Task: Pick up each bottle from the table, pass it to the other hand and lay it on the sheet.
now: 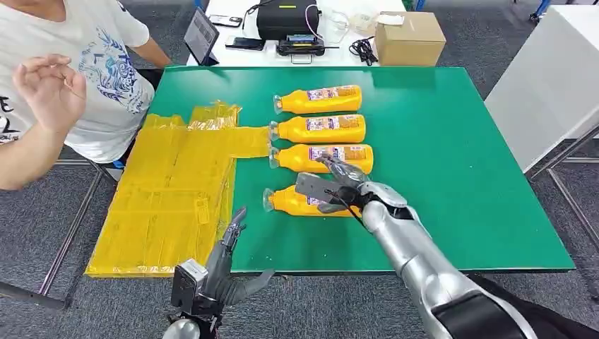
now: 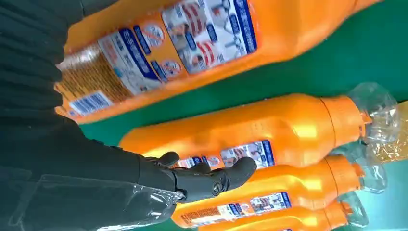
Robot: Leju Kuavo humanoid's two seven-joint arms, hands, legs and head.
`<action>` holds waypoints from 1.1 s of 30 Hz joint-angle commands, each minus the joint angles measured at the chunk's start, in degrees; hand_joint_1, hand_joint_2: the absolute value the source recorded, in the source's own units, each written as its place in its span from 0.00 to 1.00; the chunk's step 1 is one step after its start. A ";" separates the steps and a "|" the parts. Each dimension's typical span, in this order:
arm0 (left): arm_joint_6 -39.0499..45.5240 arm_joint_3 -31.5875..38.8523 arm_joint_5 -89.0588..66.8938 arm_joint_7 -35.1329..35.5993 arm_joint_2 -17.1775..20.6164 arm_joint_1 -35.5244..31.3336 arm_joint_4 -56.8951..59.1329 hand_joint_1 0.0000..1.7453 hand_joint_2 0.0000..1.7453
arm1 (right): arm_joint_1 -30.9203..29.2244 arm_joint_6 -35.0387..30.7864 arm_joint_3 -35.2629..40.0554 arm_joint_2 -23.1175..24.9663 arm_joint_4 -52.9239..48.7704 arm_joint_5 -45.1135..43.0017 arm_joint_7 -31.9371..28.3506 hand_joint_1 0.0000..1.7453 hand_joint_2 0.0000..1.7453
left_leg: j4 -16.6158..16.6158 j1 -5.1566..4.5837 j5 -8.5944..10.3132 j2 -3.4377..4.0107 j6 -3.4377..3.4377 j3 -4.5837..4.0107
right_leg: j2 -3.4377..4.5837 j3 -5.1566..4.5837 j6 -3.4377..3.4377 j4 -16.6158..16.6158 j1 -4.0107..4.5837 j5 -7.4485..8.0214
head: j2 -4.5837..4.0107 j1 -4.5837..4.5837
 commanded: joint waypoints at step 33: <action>1.32 -0.74 2.21 -0.26 2.07 -2.26 5.46 0.00 1.00 | -4.21 6.59 23.03 -12.08 2.35 -15.71 -0.71 0.00 1.00 | -0.03 -0.04 -0.04 -0.02 -0.05 0.15 | -0.05 0.17 -0.04 -0.06 0.00 -0.02 | 0.00 -0.02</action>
